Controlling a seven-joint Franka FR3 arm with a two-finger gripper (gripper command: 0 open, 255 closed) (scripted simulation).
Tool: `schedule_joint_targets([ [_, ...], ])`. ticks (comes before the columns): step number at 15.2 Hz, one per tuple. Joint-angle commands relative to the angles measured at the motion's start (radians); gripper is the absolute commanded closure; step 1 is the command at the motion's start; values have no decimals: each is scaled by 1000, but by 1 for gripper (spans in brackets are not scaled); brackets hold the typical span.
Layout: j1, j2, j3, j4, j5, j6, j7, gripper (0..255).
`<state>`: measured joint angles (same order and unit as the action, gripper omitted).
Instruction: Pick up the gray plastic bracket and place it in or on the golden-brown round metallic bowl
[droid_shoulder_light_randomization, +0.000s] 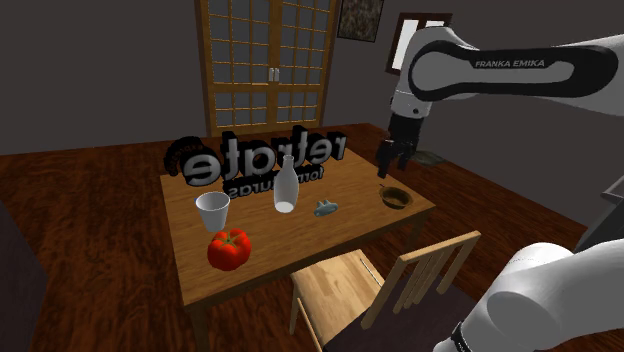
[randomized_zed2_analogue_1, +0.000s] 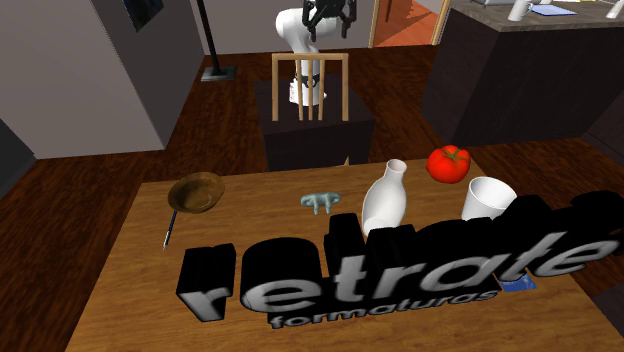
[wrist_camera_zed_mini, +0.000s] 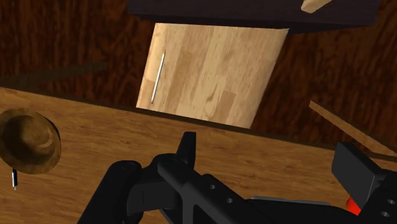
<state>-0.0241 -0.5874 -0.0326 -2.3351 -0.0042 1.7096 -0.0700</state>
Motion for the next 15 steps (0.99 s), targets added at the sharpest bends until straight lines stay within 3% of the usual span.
schedule_joint_targets([
  [1, -4, 57, -7, -5, -2, 66, -2, 0],
  [8, -14, 284, -26, 26, -1, 271, -5, 0],
  [15, -24, 536, -43, 124, 15, 434, -13, 0],
])
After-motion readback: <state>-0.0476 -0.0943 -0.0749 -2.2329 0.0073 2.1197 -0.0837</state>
